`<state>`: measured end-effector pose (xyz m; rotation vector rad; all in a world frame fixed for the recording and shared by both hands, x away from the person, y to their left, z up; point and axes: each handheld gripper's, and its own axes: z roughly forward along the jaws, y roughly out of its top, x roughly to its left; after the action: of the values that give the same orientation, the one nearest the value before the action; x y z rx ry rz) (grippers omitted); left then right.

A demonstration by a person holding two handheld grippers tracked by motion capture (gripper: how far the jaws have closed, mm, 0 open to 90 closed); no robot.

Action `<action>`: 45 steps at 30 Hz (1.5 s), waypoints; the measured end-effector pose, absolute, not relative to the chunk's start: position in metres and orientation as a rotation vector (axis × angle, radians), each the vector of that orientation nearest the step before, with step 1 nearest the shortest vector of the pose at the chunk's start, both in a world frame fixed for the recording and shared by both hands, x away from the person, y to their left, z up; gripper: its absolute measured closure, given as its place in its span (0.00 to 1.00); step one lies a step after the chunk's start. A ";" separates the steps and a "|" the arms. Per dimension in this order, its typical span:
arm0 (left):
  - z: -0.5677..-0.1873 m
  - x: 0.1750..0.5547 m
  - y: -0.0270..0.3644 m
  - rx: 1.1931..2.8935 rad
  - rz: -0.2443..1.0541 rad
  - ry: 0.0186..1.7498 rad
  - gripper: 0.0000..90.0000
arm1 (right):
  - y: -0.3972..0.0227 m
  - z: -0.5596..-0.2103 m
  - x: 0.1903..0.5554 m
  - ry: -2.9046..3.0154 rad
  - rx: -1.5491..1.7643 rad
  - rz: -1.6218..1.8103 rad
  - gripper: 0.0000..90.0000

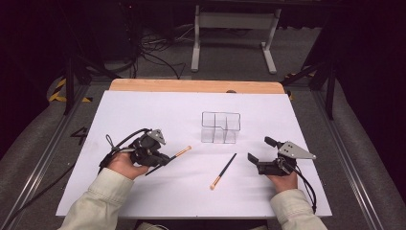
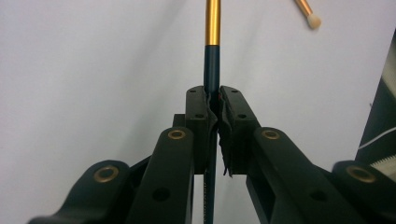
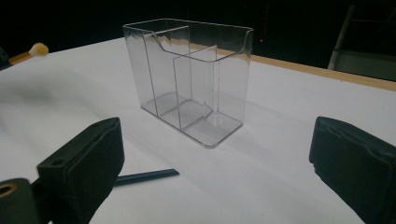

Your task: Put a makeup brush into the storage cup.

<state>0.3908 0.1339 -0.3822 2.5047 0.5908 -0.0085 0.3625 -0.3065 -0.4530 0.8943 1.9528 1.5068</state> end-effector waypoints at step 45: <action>-0.363 0.378 0.161 1.926 0.200 0.445 0.92 | -0.307 -0.453 0.362 1.954 0.897 1.511 0.04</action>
<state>0.3777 0.1610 -0.3626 1.9259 0.4448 0.1996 0.3624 -0.3065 -0.4530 0.8971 1.9544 1.5114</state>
